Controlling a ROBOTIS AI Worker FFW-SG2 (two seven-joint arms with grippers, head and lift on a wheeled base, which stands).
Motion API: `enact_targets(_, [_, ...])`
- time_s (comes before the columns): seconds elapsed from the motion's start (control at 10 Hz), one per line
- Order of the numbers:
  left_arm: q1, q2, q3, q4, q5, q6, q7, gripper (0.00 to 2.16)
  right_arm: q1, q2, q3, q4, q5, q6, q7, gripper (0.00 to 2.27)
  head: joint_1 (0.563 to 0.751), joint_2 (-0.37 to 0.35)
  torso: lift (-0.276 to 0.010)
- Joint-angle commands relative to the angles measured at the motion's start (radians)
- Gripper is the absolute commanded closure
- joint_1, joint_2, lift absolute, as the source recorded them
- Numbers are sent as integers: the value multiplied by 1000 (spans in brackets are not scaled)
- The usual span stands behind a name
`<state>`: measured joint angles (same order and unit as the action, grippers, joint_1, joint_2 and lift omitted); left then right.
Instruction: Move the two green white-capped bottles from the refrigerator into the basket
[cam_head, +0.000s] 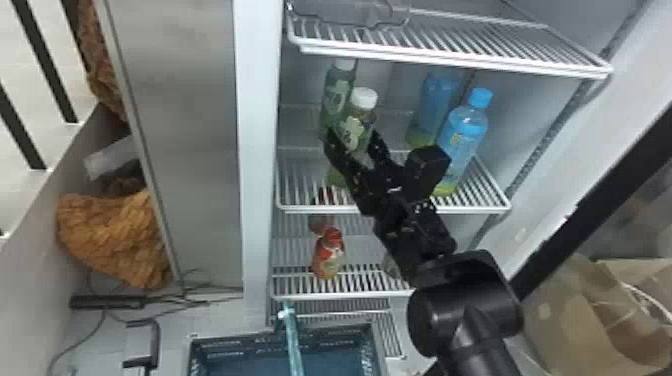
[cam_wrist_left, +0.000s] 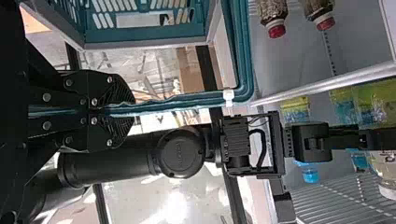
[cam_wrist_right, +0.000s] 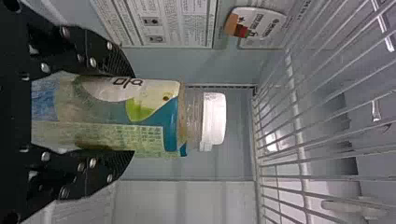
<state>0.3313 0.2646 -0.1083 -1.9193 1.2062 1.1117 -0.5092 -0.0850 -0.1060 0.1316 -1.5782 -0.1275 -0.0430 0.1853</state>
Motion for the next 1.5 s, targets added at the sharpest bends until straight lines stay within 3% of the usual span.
enact_targets(0.0, [0,1,1,-1,2,0,0,1174,11,0,0,-18,0,-1,0,1023,695,-212,-4])
enact_targets(0.7, [5,1,1,1,4,-5,-2,1174,186,-14,-42,-315,-70,102,31,1023,695,-230,-4])
enact_targets(1.4, [12,-2,7,-1,4,-5,-2,1174,514,-29,-126,-804,-90,423,82,1023,695,-253,-4])
